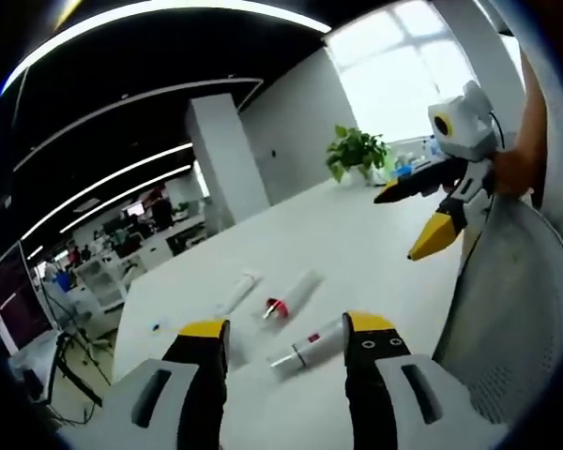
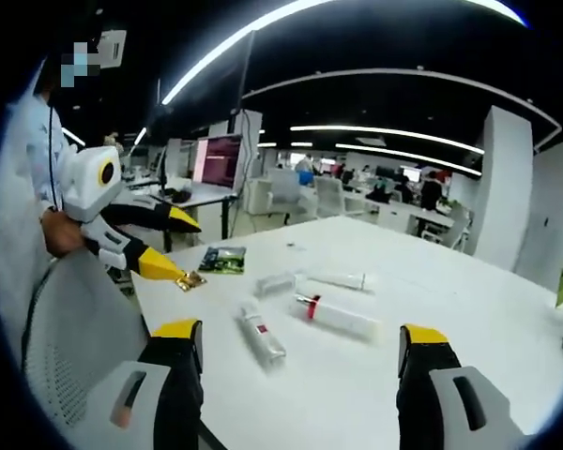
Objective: Arrange the skincare products in the storage area until every visible bottle or jar stands upright without overlapping.
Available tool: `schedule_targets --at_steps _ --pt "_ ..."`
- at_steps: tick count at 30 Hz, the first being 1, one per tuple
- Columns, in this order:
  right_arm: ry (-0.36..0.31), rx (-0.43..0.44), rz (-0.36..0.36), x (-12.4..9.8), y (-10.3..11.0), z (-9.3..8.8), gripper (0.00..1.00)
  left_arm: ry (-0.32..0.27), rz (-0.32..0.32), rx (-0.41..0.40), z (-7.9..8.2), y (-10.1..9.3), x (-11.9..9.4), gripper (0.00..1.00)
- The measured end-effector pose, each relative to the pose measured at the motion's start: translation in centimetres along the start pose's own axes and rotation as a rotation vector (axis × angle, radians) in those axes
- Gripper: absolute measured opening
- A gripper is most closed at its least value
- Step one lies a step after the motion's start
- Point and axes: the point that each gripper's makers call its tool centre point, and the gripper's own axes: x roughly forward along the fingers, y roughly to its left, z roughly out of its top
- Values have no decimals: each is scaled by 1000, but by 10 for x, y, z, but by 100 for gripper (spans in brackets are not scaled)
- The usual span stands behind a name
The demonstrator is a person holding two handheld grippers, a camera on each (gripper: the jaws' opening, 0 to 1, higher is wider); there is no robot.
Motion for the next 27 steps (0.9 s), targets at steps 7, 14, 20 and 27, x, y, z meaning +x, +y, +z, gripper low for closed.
schedule_targets --at_steps 7,14,20,27 --pt "7 -21 34 14 -14 30 96 -21 43 -73 2 10 -1 81" --pt "23 -103 104 32 -25 75 99 -31 57 -100 3 13 -1 86" --pt "-21 -169 144 49 -29 123 99 -16 70 -102 -1 15 -1 82" --pt "15 -261 169 68 -37 164 99 14 64 -72 -7 12 0 80"
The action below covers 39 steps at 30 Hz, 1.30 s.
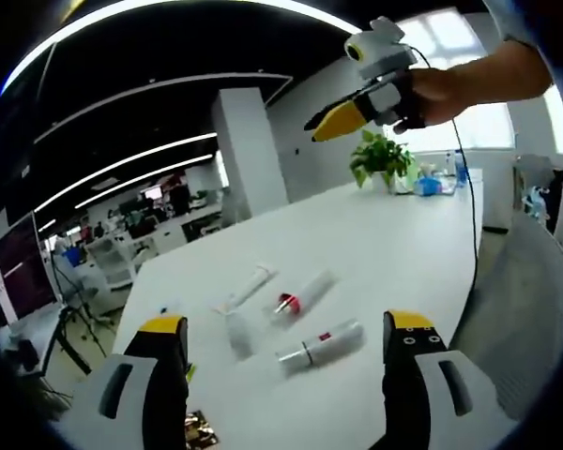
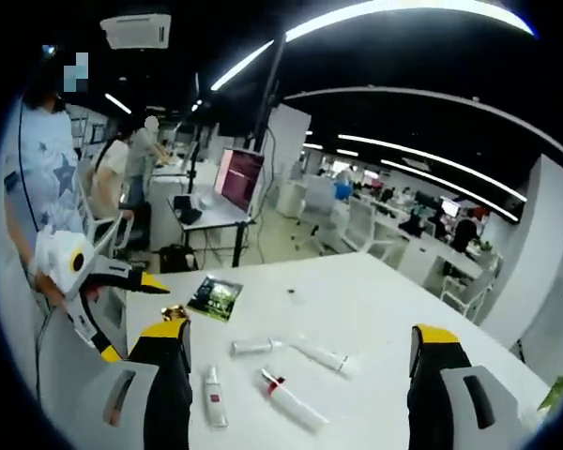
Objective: Arrange the skincare products in the storage area until every visible bottle or jar stands upright without overlapping.
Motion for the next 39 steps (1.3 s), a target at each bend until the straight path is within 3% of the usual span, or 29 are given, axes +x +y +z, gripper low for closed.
schedule_targets --at_steps 10,14,22,26,29,35,39 --pt "-102 -55 42 7 -30 88 99 19 6 22 -4 0 0 77" --pt "-108 -40 70 13 -40 108 99 16 12 14 -4 2 -1 76" --pt "-117 -169 117 27 -50 157 98 24 21 25 -6 3 -1 76" --pt "-145 -169 138 34 -62 178 96 20 33 15 -5 6 -1 77" --pt "-111 -185 166 48 -70 173 96 18 37 14 -5 7 -1 77" --pt "11 -186 246 74 -73 134 90 12 37 29 -3 5 -2 75" --pt "131 -191 326 94 -70 98 90 15 50 30 -4 7 -2 71"
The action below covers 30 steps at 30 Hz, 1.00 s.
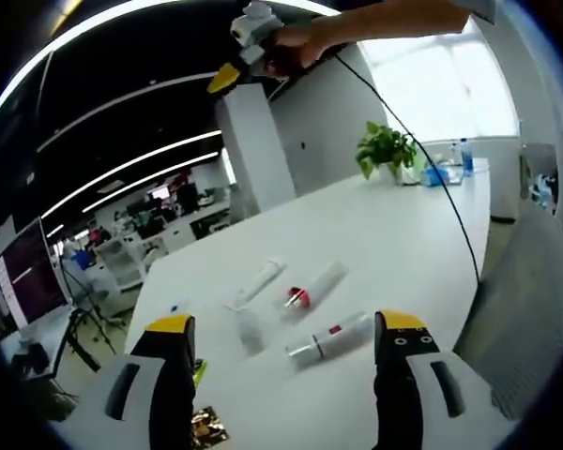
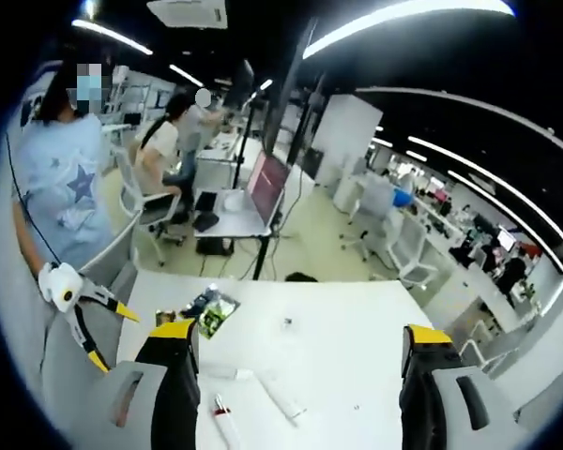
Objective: Arrange the skincare products in the storage area until every visible bottle or jar stands upright without overlapping.
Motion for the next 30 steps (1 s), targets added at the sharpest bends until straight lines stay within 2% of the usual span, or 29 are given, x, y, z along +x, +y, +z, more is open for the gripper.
schedule_targets --at_steps 5,7,10,13,15,20,23,28,30 --pt "155 -18 97 36 6 -48 90 19 18 20 -3 0 -1 57" --pt "180 -46 131 47 9 -58 87 55 11 14 -10 -2 1 58" --pt "234 -63 177 67 12 -75 85 71 1 30 -14 -5 2 58" --pt "280 -92 228 88 18 -90 79 77 -7 8 -15 -5 1 53" --pt "327 -110 275 101 23 -104 80 79 -3 1 -16 -3 1 52" --pt "407 -124 314 129 22 -135 78 93 4 4 -20 -2 2 53" --pt "432 -118 330 143 20 -149 77 99 6 5 -21 -1 1 52" --pt "483 -74 369 163 16 -175 76 98 15 -4 -23 1 1 51" --pt "531 -54 375 168 14 -190 79 102 13 -2 -24 1 1 51"
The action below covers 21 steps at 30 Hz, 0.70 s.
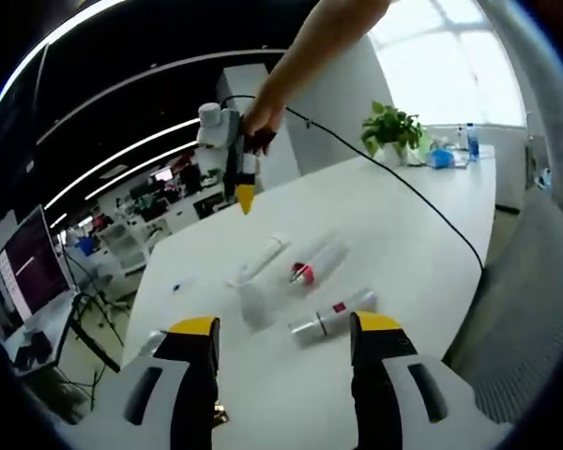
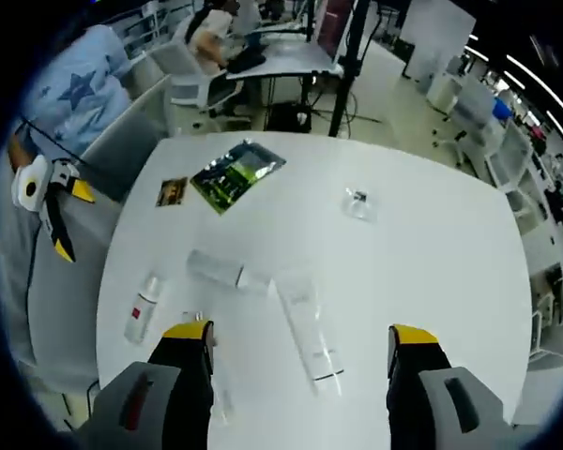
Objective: Arrange the skincare products in the storage area until every visible bottle or jar stands upright without overlapping.
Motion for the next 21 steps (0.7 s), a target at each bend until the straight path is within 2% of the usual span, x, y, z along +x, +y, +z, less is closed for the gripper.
schedule_targets --at_steps 2,6,8,14,17,21 --pt "18 4 8 9 -3 -6 79 9 -2 5 -2 0 0 50" --pt "73 -17 24 28 -7 -22 73 10 -6 6 -2 -1 0 49" --pt "130 -51 35 36 -7 -33 72 10 -9 6 -2 -2 0 48" --pt "160 -80 59 61 -8 -39 64 23 -13 9 -5 -2 1 46" --pt "187 -97 80 72 -8 -43 64 30 -14 8 -7 -2 1 45" --pt "214 -139 78 86 -15 -46 61 42 -10 4 -10 -1 1 44"
